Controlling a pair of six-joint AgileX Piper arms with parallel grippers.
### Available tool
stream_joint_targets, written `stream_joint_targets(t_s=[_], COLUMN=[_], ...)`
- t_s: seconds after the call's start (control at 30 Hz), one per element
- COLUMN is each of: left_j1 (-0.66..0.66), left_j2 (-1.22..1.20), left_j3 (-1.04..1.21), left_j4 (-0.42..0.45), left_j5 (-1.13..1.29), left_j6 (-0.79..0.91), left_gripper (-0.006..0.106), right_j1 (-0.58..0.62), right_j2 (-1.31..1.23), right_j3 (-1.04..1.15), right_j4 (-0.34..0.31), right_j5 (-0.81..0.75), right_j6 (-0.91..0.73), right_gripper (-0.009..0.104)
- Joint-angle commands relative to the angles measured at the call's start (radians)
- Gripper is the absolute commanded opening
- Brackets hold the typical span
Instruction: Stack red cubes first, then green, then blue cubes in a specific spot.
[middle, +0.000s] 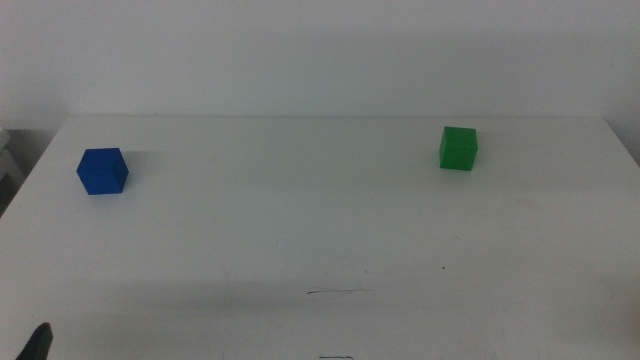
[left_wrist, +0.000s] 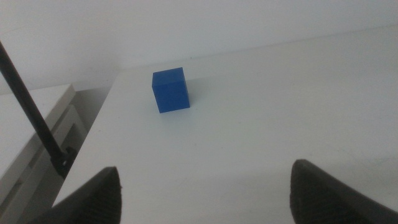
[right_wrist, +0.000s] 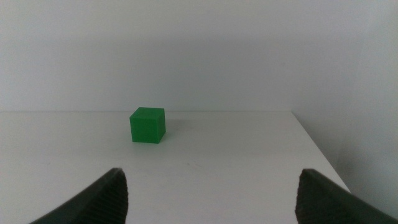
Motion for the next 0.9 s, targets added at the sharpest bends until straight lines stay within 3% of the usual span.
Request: stream_joint_targets(t_s=[0.0,0.43,0.77,0.87], left_j1=[0.000,0.000,0.000,0.000], left_j2=[-0.025,-0.025,-0.025,-0.025], left_j3=[-0.001,-0.001,-0.001,-0.001], left_j4=[-0.009,-0.011,-0.011,-0.011], left_j5=[-0.076,-0.076,-0.076,-0.076], left_j6=[-0.005,-0.005,-0.005,-0.005], left_gripper=[0.092,0.092,0.092,0.092], right_j1=[-0.007,-0.007,-0.007,-0.007], right_j2=[0.001,0.429,0.778,0.854], right_j3=[-0.038,-0.566,-0.844,-0.911], right_j4=[-0.004,0.008,0.019,0.050], right_j5=[-0.055,0.411,0.433,0.563], right_j6=[-0.012,-0.012,0.007,0.009], right_gripper=[0.094,0.094,0.094,0.094])
